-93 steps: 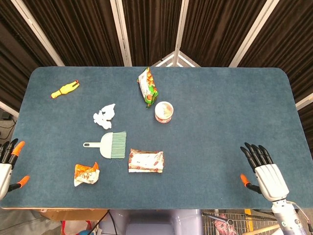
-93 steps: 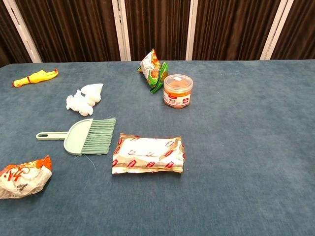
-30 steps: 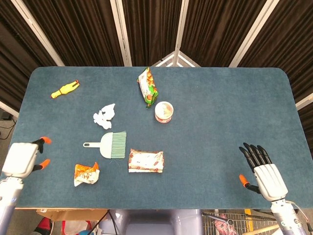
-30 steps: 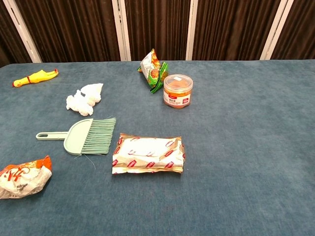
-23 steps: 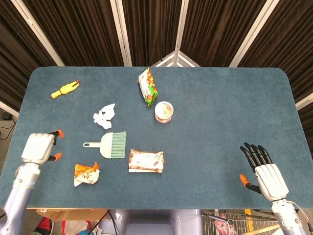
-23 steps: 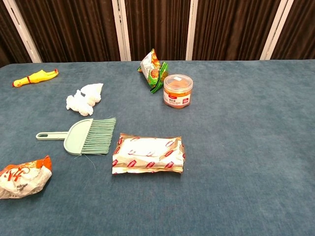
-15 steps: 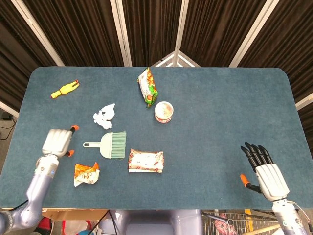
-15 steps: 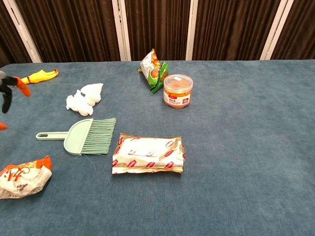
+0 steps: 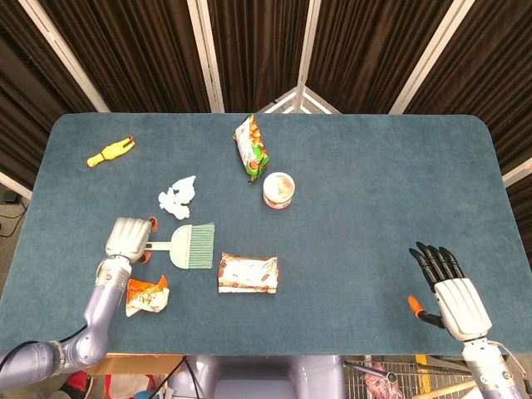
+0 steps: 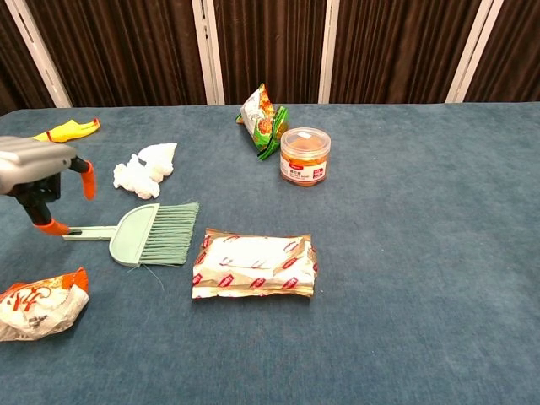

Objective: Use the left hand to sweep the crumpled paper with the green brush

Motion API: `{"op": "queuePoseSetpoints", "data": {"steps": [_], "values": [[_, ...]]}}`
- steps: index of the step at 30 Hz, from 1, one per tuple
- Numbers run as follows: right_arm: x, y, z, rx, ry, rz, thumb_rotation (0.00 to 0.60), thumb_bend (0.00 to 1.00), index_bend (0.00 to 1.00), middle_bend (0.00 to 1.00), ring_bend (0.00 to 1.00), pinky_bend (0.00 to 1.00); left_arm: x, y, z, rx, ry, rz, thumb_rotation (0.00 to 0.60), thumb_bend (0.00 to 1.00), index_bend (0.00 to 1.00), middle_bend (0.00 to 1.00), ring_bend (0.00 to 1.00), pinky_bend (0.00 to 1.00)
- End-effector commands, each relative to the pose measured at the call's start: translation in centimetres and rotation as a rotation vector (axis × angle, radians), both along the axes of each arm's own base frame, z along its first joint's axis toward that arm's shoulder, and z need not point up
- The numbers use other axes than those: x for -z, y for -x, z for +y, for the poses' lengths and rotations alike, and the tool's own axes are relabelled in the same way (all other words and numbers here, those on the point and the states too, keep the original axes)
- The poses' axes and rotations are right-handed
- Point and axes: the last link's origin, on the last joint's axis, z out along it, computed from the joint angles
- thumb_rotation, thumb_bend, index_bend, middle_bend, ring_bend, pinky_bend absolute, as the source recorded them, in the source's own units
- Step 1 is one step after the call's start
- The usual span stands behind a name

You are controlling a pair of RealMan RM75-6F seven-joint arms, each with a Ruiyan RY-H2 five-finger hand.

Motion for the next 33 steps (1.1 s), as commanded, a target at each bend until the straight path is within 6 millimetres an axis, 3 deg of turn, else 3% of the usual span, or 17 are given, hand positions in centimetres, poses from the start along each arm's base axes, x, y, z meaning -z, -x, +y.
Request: {"op": "queuePoseSetpoints", "data": {"steps": [1,26,29,33], "values": [[0.0,0.0,0.0,0.0,-0.001,-0.001,0.6,0.34,0.0,0.0,0.0,0.0,0.7,-0.1,-0.1,-0.005,0.007,-0.007,0.6,0.39,0.42,1.0,1.0,1.0],[-0.1,0.0,0.0,0.0,0.001,-0.012,0.6,0.34,0.0,0.0,0.0,0.0,4.0,0.2,0.2,-0.034,0.023,-0.018,0.6,0.44,0.43,1.0,1.0,1.0],[0.0,0.0,0.0,0.002,0.0,-0.013,0.6,0.34,0.0,0.0,0.0,0.0,4.3,0.4,0.1,-0.043,0.026,-0.019,0.6,0.51,0.46,1.0,1.0,1.0],[-0.1,0.0,0.0,0.003,0.001,-0.012,0.6,0.34,0.0,0.0,0.0,0.0,4.7,0.6,-0.1,-0.048,0.021,-0.025,0.6,0.65,0.6,1.0,1.0,1.0]]}}
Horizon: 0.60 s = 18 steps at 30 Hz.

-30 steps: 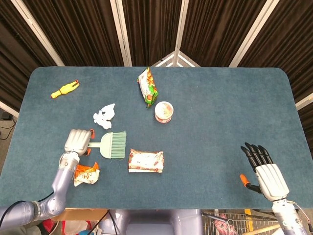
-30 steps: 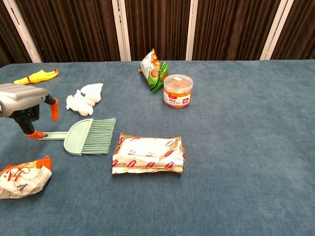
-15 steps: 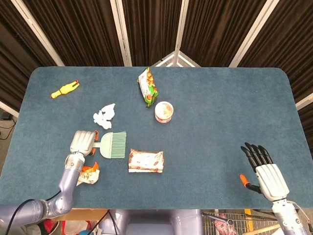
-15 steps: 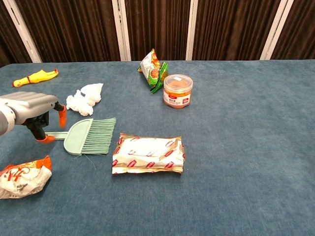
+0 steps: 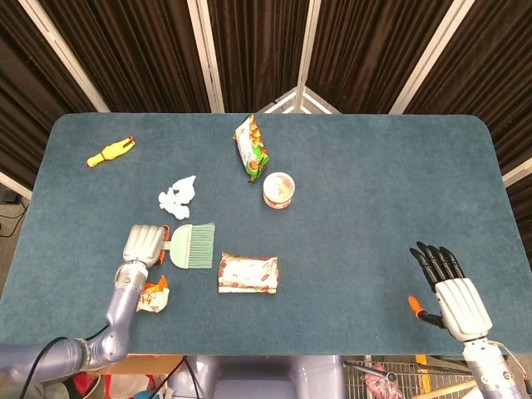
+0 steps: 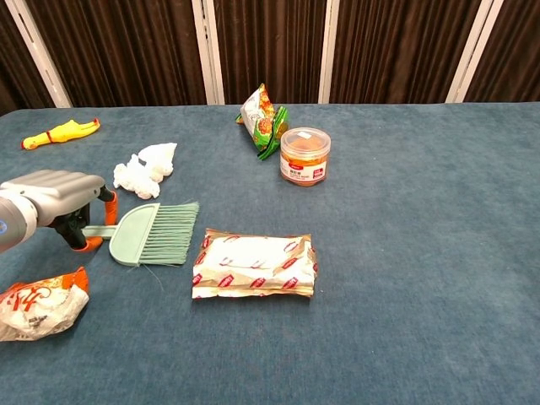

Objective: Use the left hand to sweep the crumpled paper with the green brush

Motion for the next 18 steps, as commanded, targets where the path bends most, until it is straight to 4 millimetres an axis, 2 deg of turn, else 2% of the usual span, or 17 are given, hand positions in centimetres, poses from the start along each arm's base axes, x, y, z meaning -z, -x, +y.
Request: {"op": "queuePoseSetpoints", "data": {"steps": [1,4,10,18], "values": [[0.0,0.0,0.0,0.0,0.001,0.0,0.6,0.34,0.0,0.0,0.0,0.0,0.2,0.1,-0.1,0.001,-0.005,-0.003,0.6,0.67,0.64,1.0,1.0,1.0],[0.0,0.0,0.0,0.002,0.001,0.001,0.6,0.34,0.0,0.0,0.0,0.0,0.0,0.3,-0.2,0.008,-0.015,-0.007,0.6,0.7,0.7,1.0,1.0,1.0],[0.0,-0.1,0.0,0.001,0.002,-0.001,0.6,0.34,0.0,0.0,0.0,0.0,-1.8,-0.2,0.0,0.043,-0.063,-0.022,0.6,0.71,0.73,1.0,1.0,1.0],[0.0,-0.1,0.1,0.0,0.002,0.0,0.6,0.34,0.0,0.0,0.0,0.0,-6.5,-3.6,1.6,0.15,-0.155,-0.023,0.6,0.75,0.78,1.0,1.0,1.0]]}}
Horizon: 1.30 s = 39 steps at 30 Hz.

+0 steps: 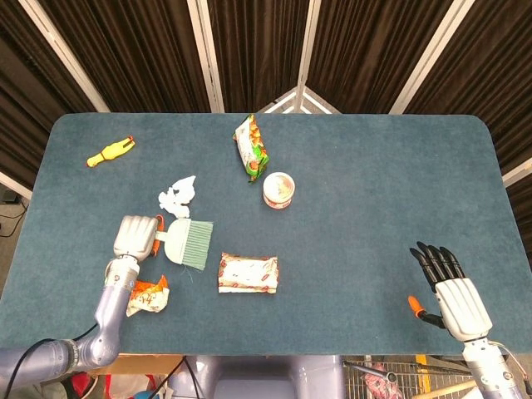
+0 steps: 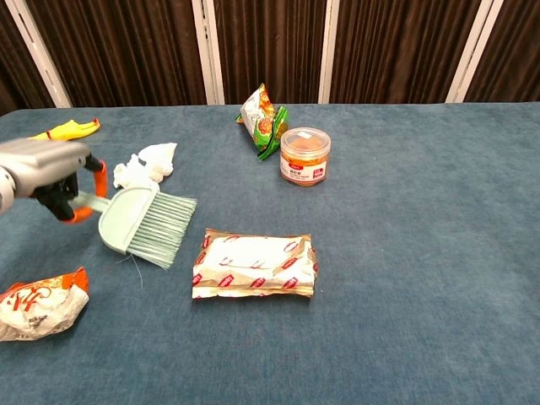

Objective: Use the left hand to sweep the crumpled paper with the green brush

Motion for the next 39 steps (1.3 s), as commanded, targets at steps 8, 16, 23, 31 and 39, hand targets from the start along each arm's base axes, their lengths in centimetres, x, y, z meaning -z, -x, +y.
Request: {"op": "queuePoseSetpoints", "data": {"steps": [8,16,23,31,39], "values": [[0.0,0.0,-0.1,0.007,0.002,-0.006,0.6,0.34,0.0,0.0,0.0,0.0,-4.7,-5.8,3.9,0.132,-0.111,0.049,0.6,0.77,0.8,1.0,1.0,1.0],[-0.2,0.1,-0.2,0.024,0.0,-0.024,0.6,0.34,0.0,0.0,0.0,0.0,-3.7,-8.5,7.2,0.132,-0.132,0.081,0.6,0.77,0.81,1.0,1.0,1.0],[-0.3,0.3,-0.4,0.041,-0.002,-0.04,0.6,0.34,0.0,0.0,0.0,0.0,-1.6,-8.4,9.7,0.072,-0.122,0.107,0.6,0.77,0.81,1.0,1.0,1.0],[-0.3,0.2,-0.5,0.048,-0.011,-0.05,0.6,0.34,0.0,0.0,0.0,0.0,1.1,-6.9,10.7,0.053,-0.07,0.193,0.6,0.77,0.81,1.0,1.0,1.0],[-0.3,0.3,-0.5,0.049,-0.01,-0.047,0.6,0.34,0.0,0.0,0.0,0.0,1.2,-4.5,10.5,0.048,-0.056,0.253,0.6,0.77,0.81,1.0,1.0,1.0]]}}
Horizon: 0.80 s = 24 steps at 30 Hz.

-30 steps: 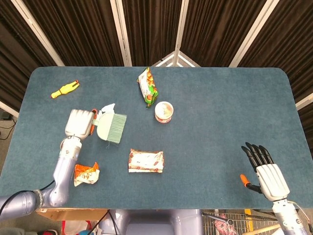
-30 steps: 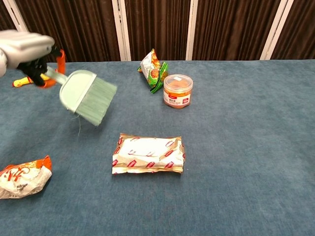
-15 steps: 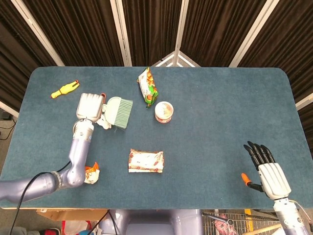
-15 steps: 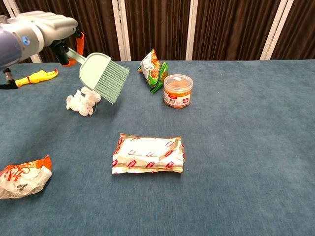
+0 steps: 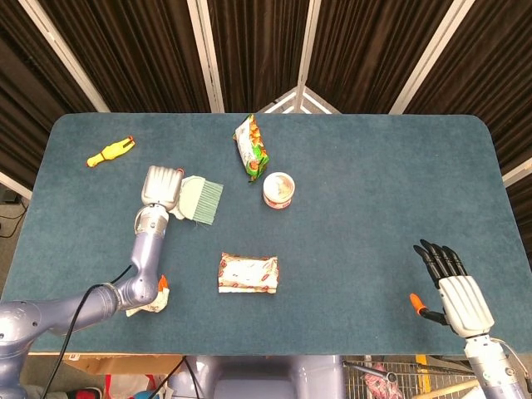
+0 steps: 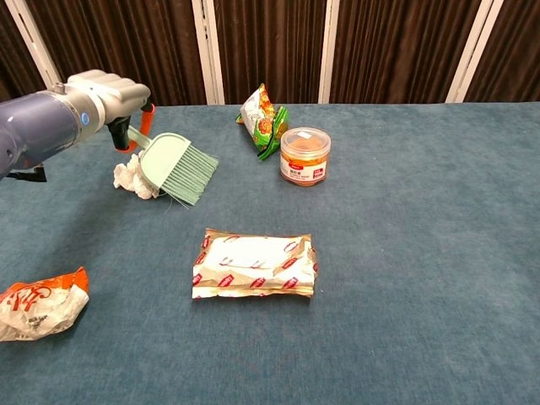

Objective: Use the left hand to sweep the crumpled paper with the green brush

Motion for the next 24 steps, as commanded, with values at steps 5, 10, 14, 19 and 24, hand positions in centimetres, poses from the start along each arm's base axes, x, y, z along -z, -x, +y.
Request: {"op": "queuePoseSetpoints", "data": {"steps": [5,10,14,19,24], "values": [[0.0,0.0,0.1,0.0,0.002,0.004,0.6,0.34,0.0,0.0,0.0,0.0,-2.2,3.6,-0.1,-0.047,-0.04,0.037,0.6,0.77,0.81,1.0,1.0,1.0],[0.1,-0.1,0.1,-0.006,0.002,0.009,0.6,0.34,0.0,0.0,0.0,0.0,-5.4,6.5,0.0,-0.081,-0.099,0.066,0.6,0.77,0.81,1.0,1.0,1.0],[0.2,-0.2,0.1,-0.009,0.002,0.013,0.6,0.34,0.0,0.0,0.0,0.0,-8.2,7.9,0.2,-0.088,-0.142,0.084,0.6,0.77,0.81,1.0,1.0,1.0],[0.3,-0.3,0.2,-0.015,0.001,0.019,0.6,0.34,0.0,0.0,0.0,0.0,-10.1,7.7,0.3,-0.051,-0.184,0.033,0.6,0.77,0.81,1.0,1.0,1.0],[0.2,-0.3,0.2,-0.015,0.006,0.021,0.6,0.34,0.0,0.0,0.0,0.0,-10.6,6.3,0.2,0.041,-0.188,0.018,0.6,0.77,0.81,1.0,1.0,1.0]]}}
